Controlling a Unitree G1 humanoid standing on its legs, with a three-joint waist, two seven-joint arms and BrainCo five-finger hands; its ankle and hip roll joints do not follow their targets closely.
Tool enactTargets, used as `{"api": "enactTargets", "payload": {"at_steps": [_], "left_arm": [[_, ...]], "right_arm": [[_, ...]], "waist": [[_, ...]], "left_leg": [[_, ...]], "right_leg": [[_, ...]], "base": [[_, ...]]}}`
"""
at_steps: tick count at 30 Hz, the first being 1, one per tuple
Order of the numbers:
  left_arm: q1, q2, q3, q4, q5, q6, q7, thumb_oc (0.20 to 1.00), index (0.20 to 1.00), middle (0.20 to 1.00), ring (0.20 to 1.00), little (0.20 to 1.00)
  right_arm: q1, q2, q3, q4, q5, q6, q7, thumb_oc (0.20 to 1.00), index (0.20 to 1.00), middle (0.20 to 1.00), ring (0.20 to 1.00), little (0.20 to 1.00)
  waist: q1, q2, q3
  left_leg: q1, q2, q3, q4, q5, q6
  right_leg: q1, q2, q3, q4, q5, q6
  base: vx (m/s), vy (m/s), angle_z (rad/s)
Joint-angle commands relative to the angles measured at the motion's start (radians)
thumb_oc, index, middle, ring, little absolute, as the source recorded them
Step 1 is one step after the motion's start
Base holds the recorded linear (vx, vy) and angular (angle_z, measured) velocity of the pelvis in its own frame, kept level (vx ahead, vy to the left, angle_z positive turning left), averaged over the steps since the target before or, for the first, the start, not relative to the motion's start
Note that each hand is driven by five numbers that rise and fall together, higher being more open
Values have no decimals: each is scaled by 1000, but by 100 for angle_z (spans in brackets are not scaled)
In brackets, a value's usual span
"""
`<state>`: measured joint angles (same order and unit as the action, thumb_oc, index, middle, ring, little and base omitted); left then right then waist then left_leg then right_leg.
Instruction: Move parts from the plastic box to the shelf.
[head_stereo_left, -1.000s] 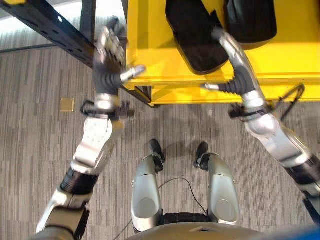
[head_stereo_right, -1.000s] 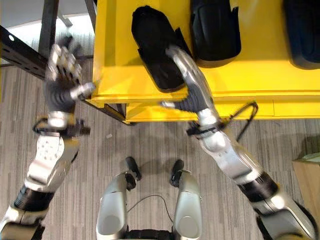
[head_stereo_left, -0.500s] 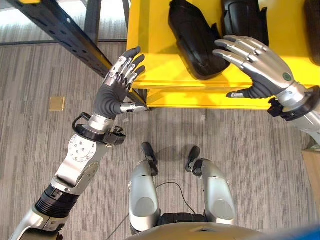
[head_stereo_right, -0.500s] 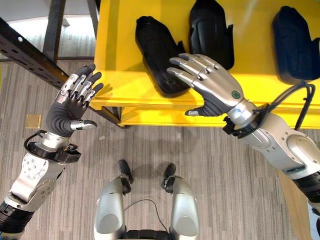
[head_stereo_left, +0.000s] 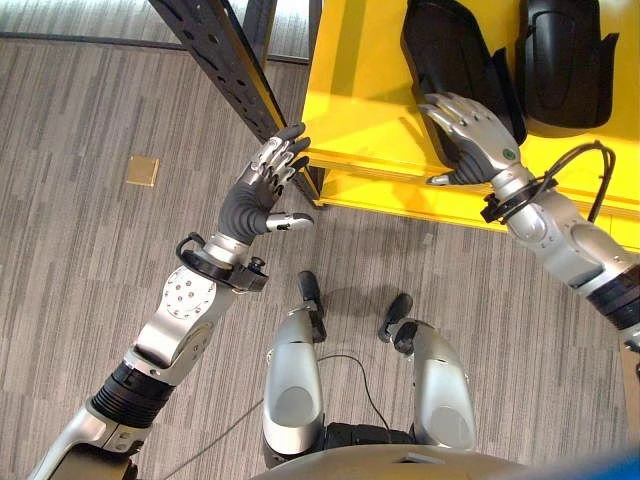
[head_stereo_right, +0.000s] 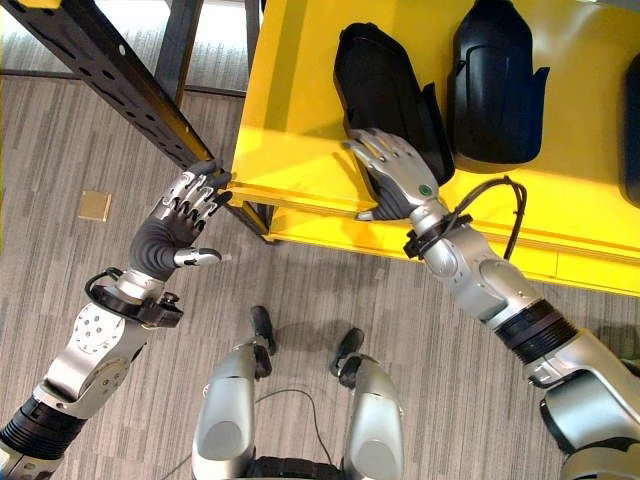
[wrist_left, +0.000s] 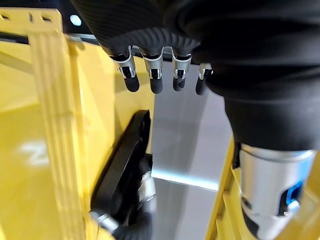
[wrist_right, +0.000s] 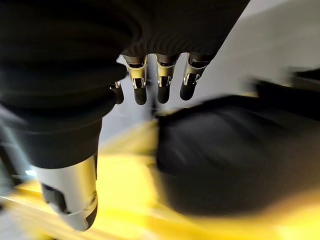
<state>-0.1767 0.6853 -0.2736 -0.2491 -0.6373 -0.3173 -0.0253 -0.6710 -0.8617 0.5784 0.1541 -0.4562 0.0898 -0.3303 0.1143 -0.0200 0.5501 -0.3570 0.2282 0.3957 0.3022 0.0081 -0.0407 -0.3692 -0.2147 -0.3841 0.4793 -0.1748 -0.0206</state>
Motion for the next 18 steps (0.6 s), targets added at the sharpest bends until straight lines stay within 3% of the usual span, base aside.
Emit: {"api": "enactTargets", "payload": {"at_steps": [1,5,6,8,11,18], "left_arm": [[11,-36,5,-78,31,-51,-8,1000,1000,1000,1000,1000],[12,-47,7,-78,40,-49,6,1000,1000,1000,1000,1000],[8,-52,5,-78,42,-50,15,1000,1000,1000,1000,1000],[0,-59,0,-77,42,-46,30,1000,1000,1000,1000,1000],[-9,-75,-7,-71,47,-41,36,1000,1000,1000,1000,1000],[-9,-75,-6,-58,39,-52,36,1000,1000,1000,1000,1000]], "right_arm": [[8,-3,-75,-67,-65,20,-142,1000,1000,1000,1000,1000],[43,15,-115,-81,-159,-30,-280,1000,1000,1000,1000,1000],[49,20,-136,-98,-234,-94,-362,1000,1000,1000,1000,1000],[60,32,-167,-149,-278,-170,-407,1000,1000,1000,1000,1000],[66,41,-182,-187,-297,-205,-394,1000,1000,1000,1000,1000],[70,14,-149,-174,-280,-171,-288,1000,1000,1000,1000,1000]], "waist": [[-28,15,-30],[-36,19,-30],[-41,23,-30],[-50,31,-30],[-54,37,-30],[-59,42,-30]], "left_leg": [[39,46,-28,-6,1,-69],[32,44,-28,-7,2,-68],[31,43,-28,-7,1,-67],[30,42,-26,-6,-2,-68],[32,39,-25,-8,-6,-68],[24,42,-20,0,-9,-70]], "right_leg": [[3,-33,-9,49,5,114],[-7,-30,-3,51,5,115],[-10,-27,2,51,5,115],[-15,-27,7,53,5,119],[-18,-26,12,51,3,119],[-28,-26,16,54,0,115]], "base": [[0,0,0],[5,19,-1],[13,42,-2],[18,46,-3],[15,34,-6],[1,4,-1]]}}
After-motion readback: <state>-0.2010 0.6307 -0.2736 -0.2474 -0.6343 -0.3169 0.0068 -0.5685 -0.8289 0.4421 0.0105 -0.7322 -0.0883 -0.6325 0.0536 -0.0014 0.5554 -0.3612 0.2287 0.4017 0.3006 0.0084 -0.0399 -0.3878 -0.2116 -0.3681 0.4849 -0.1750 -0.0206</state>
